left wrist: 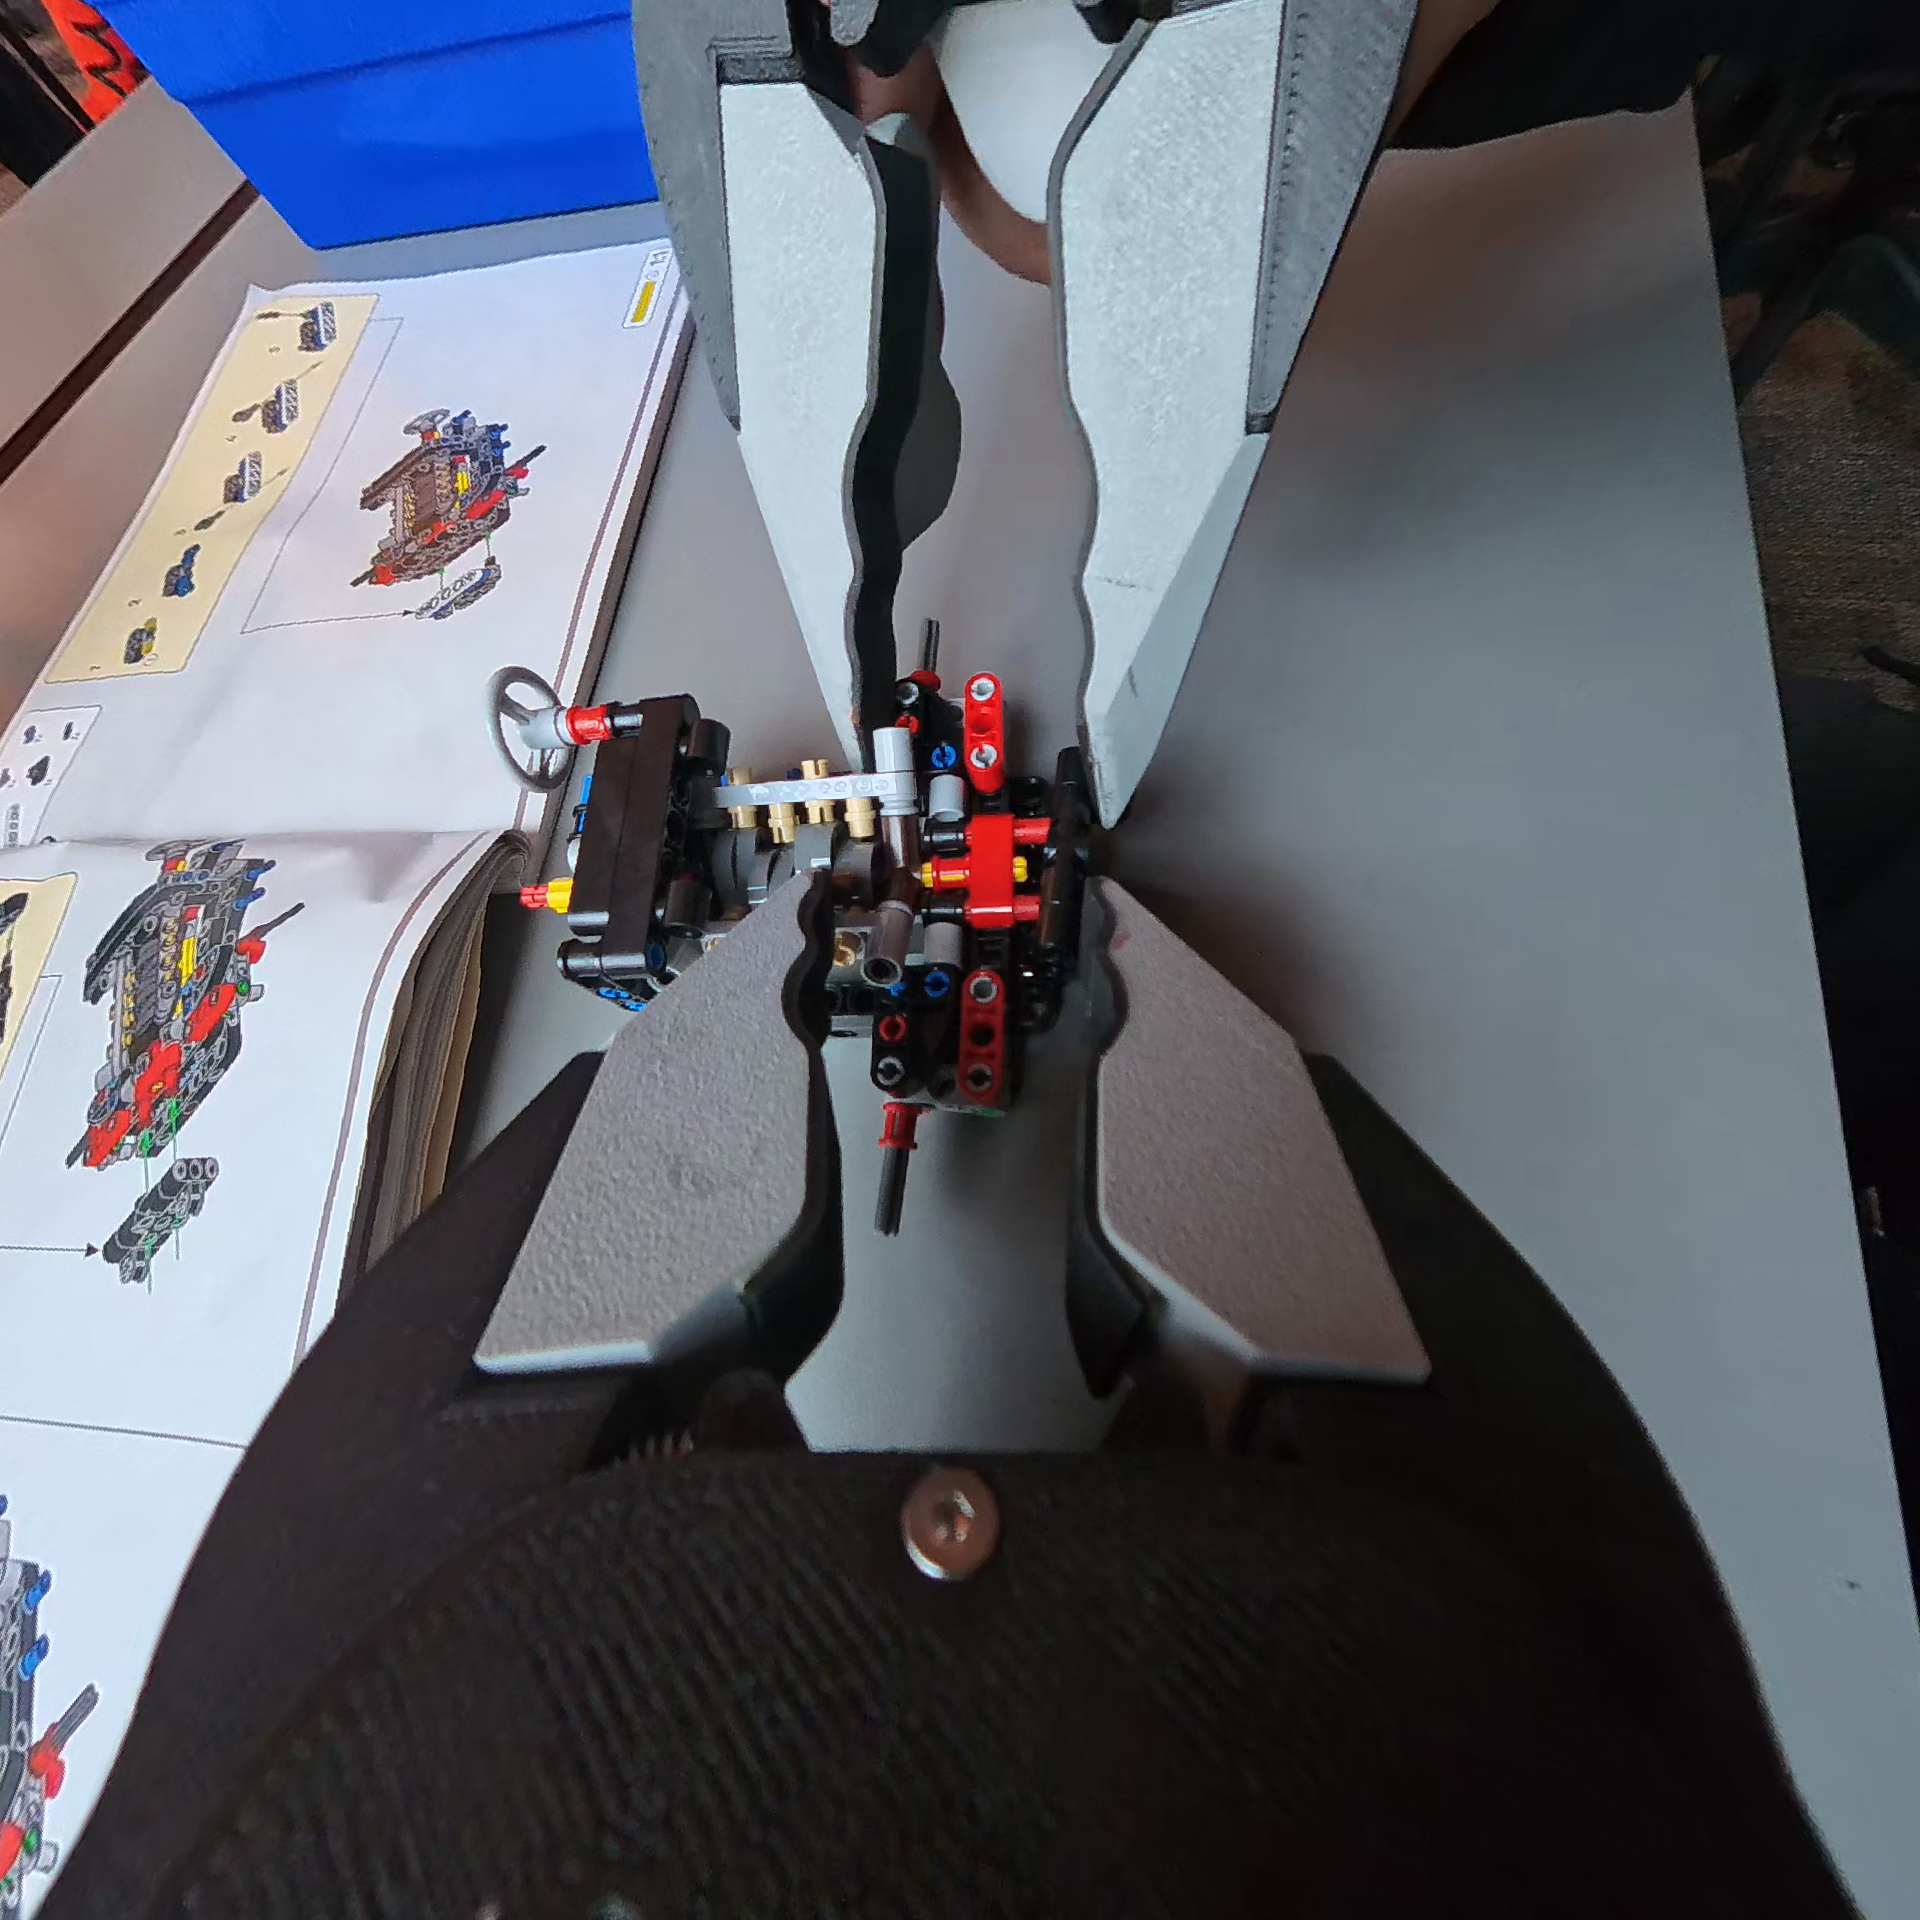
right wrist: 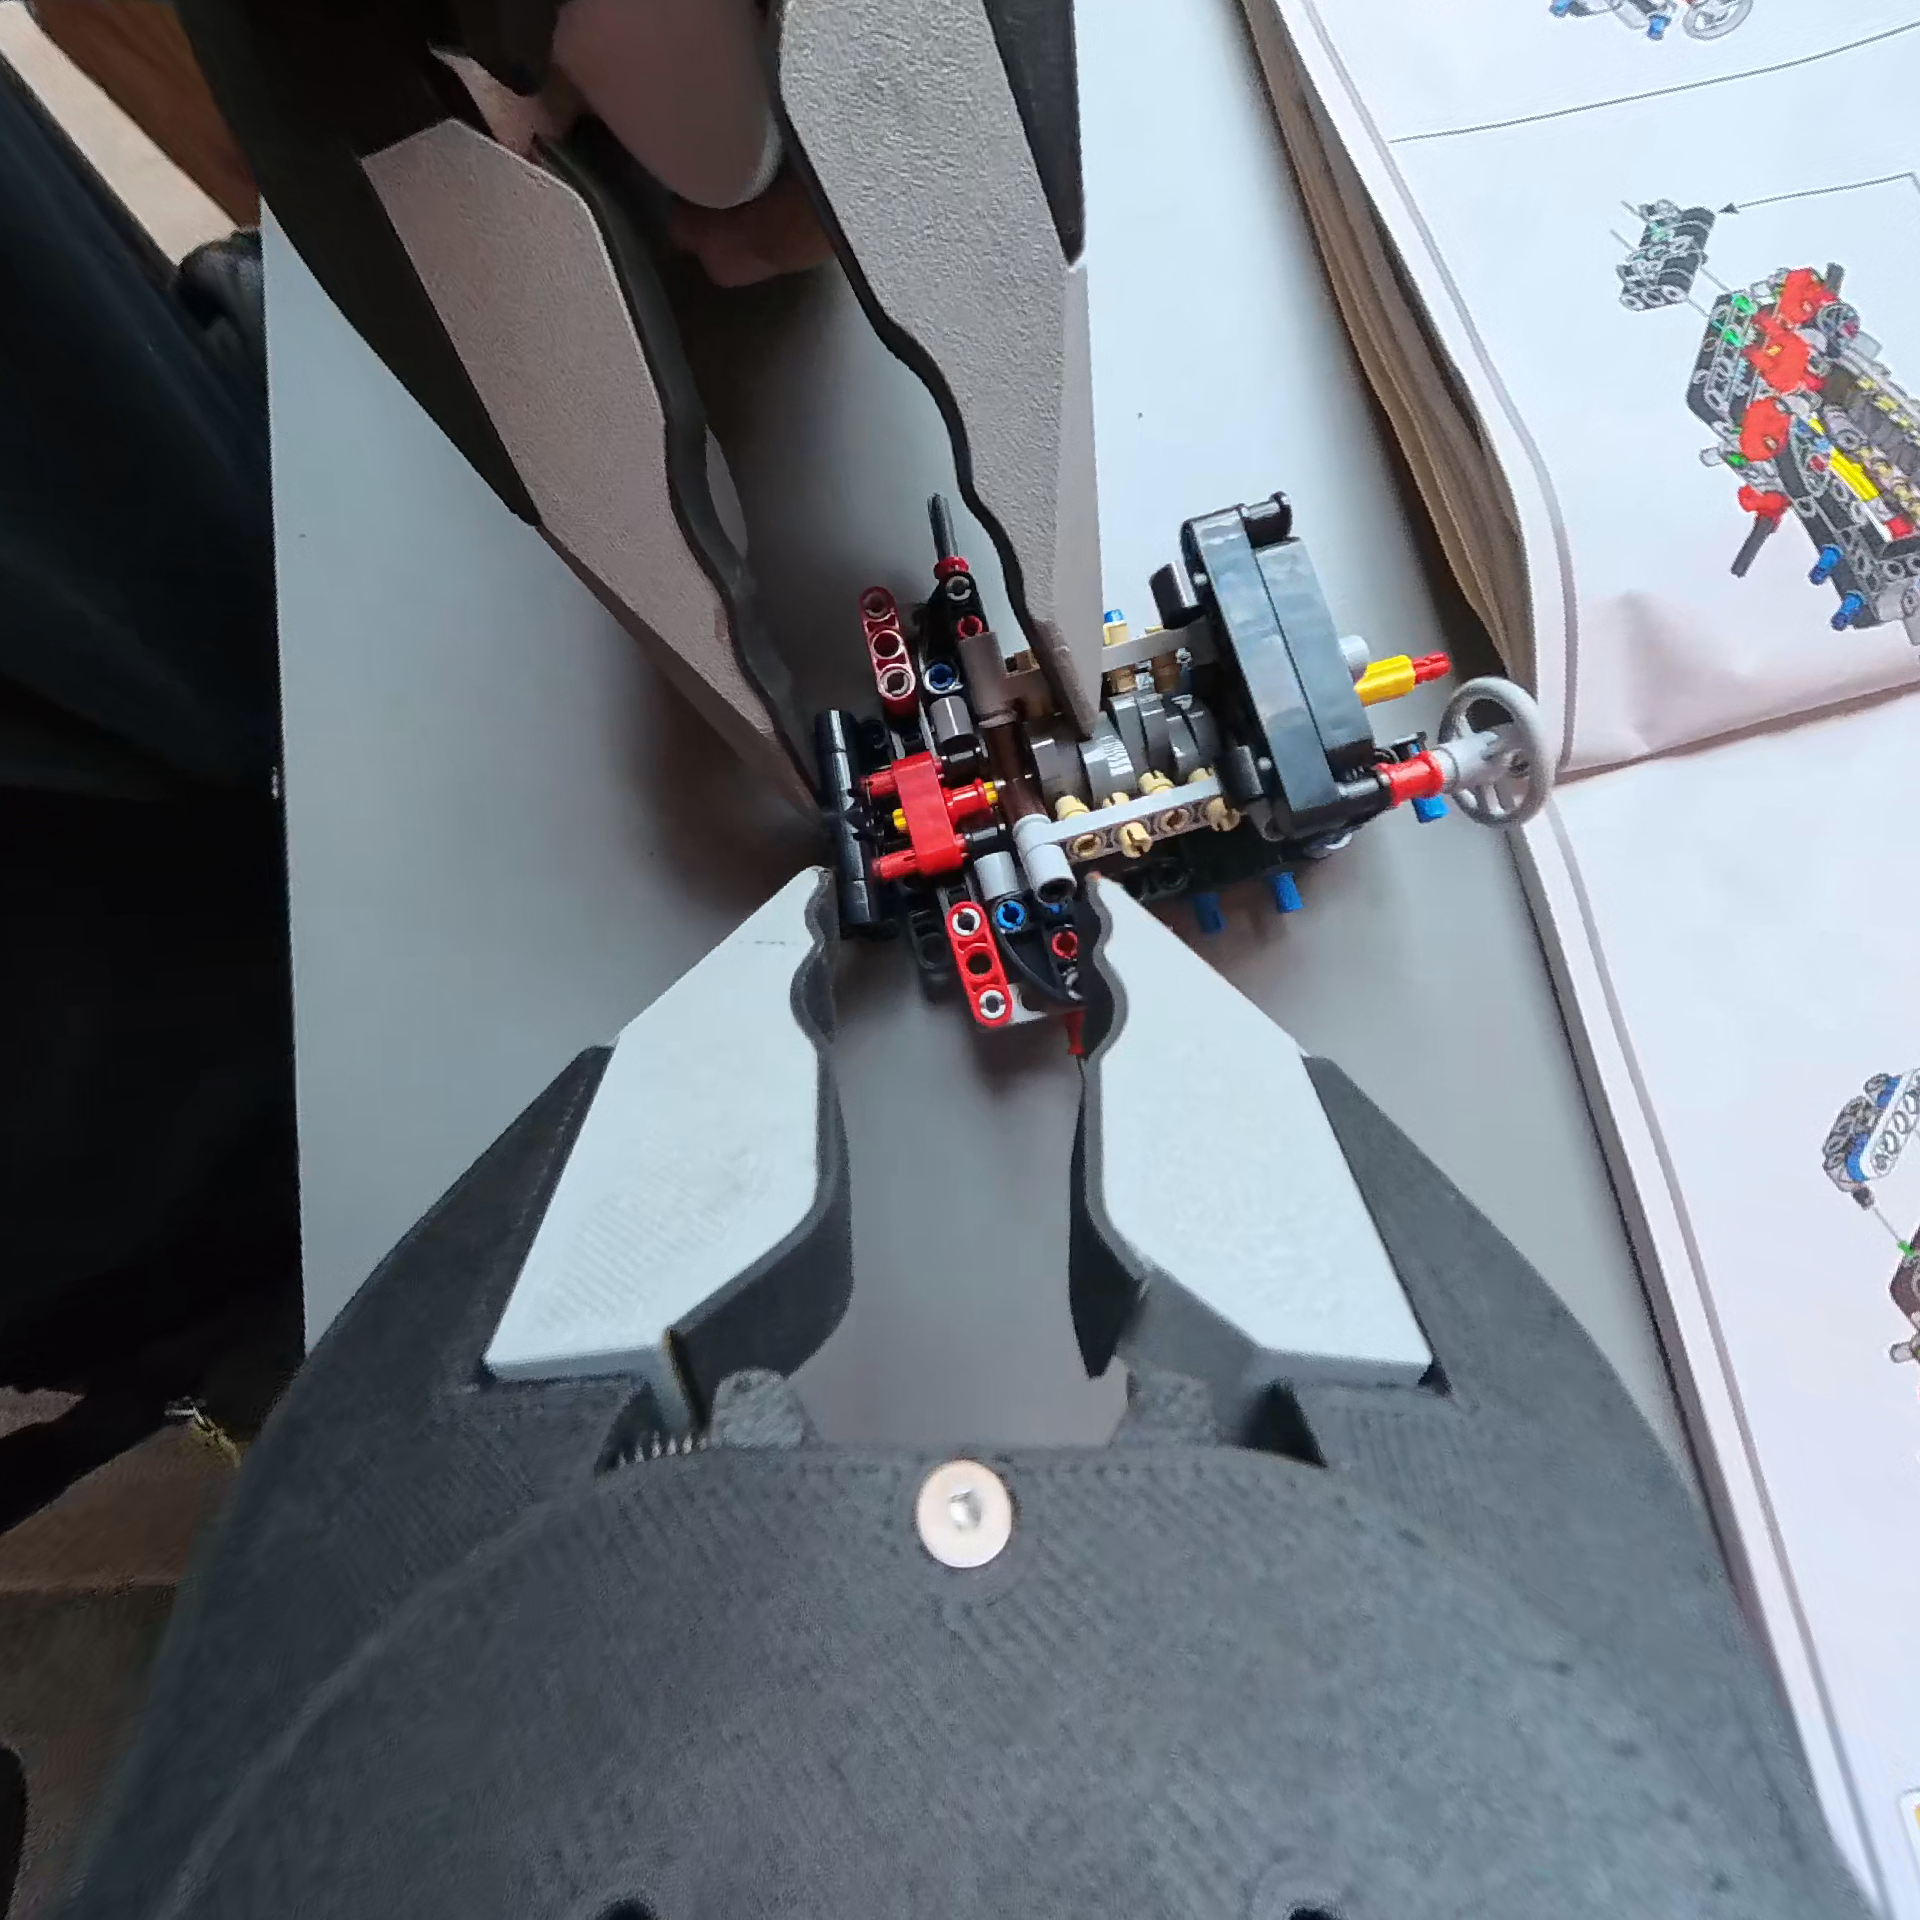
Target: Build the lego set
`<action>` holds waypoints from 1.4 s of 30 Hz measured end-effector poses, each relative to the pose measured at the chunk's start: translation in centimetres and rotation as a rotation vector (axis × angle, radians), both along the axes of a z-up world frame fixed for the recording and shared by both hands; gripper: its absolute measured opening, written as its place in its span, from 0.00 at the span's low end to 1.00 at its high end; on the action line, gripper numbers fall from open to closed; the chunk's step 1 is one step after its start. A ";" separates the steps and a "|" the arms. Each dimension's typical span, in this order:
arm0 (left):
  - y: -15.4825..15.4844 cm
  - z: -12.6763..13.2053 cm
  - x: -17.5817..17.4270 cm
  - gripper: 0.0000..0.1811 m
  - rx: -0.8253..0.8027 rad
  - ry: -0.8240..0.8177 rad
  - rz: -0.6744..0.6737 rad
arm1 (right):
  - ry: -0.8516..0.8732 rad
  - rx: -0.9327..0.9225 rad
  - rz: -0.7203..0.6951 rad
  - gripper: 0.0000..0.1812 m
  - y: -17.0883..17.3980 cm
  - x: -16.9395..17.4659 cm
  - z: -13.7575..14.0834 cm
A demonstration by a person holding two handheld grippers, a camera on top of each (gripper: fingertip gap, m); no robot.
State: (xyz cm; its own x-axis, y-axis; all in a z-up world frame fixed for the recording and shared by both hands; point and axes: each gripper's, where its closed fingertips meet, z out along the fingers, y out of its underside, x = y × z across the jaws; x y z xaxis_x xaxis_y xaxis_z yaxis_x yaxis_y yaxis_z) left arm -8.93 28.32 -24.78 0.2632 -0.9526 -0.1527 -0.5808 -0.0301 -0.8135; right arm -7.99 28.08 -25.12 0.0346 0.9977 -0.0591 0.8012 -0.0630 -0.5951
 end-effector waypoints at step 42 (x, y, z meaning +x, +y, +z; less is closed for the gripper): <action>-0.6 0.5 -0.7 0.27 0.015 0.021 -0.034 | 0.189 0.061 -0.076 0.23 -0.3 -0.6 0.2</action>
